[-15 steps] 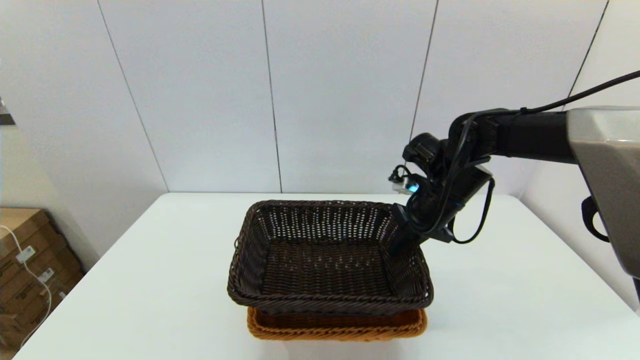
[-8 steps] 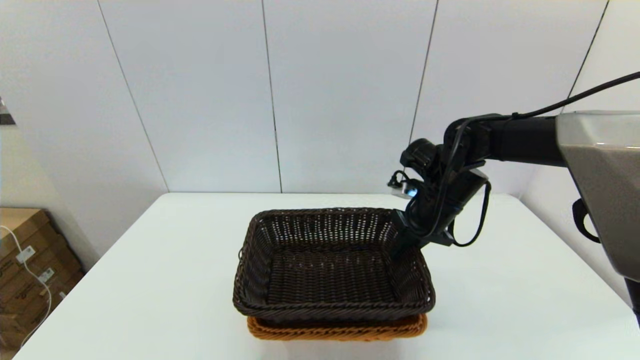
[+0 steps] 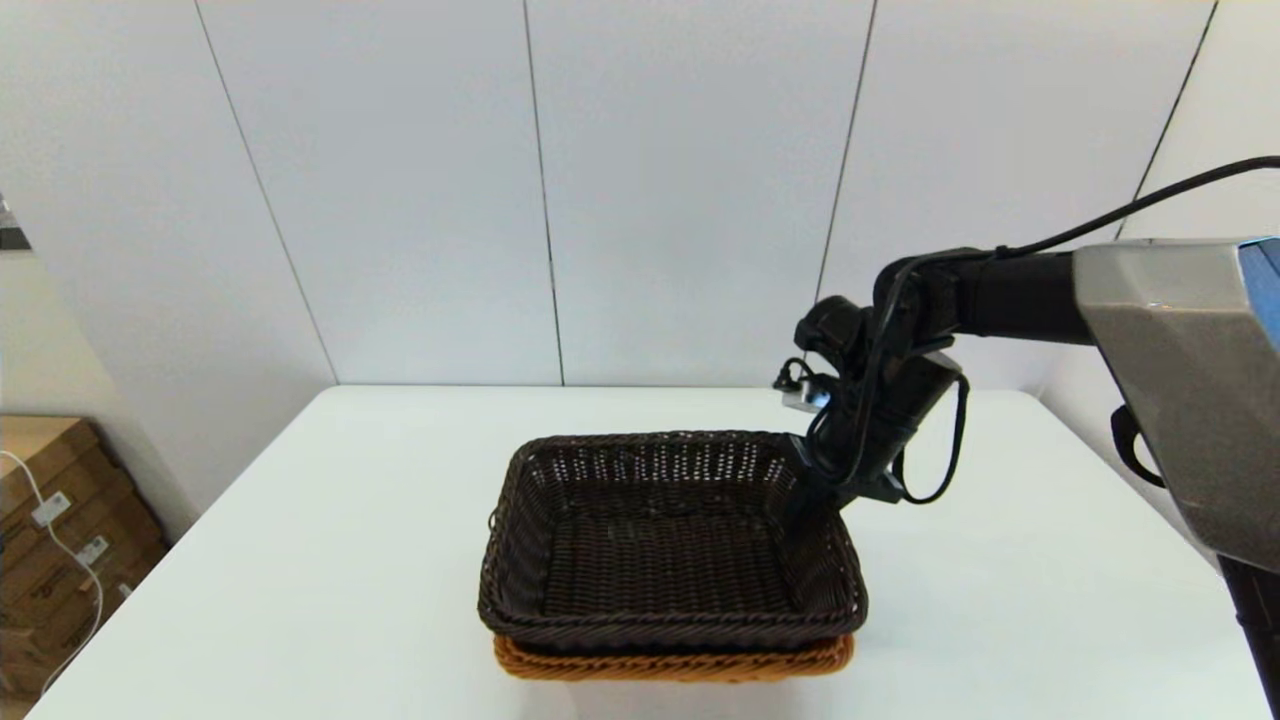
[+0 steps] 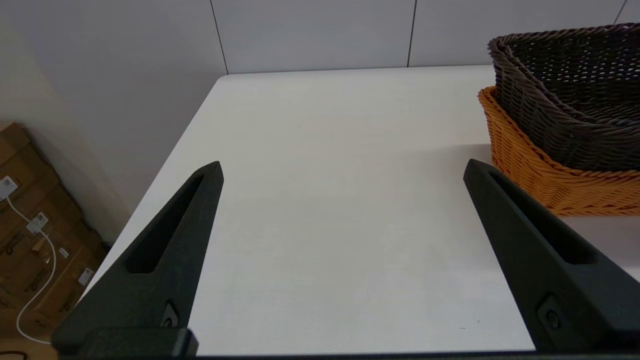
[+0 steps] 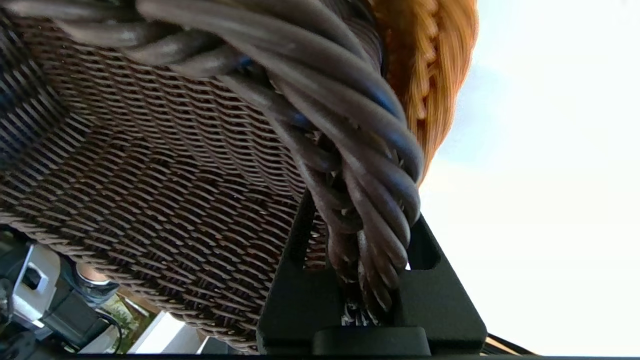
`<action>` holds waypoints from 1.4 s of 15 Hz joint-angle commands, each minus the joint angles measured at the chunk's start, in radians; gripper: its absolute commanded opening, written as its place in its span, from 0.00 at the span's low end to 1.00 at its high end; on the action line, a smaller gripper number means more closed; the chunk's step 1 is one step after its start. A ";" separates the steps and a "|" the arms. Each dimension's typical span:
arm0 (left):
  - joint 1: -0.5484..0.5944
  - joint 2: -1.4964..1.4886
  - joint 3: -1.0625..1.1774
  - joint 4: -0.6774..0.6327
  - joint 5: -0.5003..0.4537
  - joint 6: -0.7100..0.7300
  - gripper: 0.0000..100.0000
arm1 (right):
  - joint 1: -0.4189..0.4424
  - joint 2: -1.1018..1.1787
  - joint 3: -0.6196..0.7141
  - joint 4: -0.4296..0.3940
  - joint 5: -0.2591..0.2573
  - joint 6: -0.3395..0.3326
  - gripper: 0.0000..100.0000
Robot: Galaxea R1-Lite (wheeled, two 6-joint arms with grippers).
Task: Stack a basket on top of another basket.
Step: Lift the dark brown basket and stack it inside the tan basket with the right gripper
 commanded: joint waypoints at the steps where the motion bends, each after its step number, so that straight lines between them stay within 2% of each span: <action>1: 0.000 -0.002 0.005 0.000 0.000 0.000 1.00 | 0.001 0.016 0.000 0.006 0.002 0.001 0.00; 5: 0.000 -0.002 0.005 0.000 0.000 0.000 1.00 | 0.001 0.017 0.000 0.006 0.000 0.003 0.00; 6: 0.000 -0.002 0.005 0.000 0.000 0.000 1.00 | 0.001 0.014 0.000 0.006 -0.012 0.004 1.00; 21: 0.000 0.000 0.005 0.000 0.000 0.000 1.00 | 0.008 -0.141 0.000 0.014 -0.017 -0.005 1.00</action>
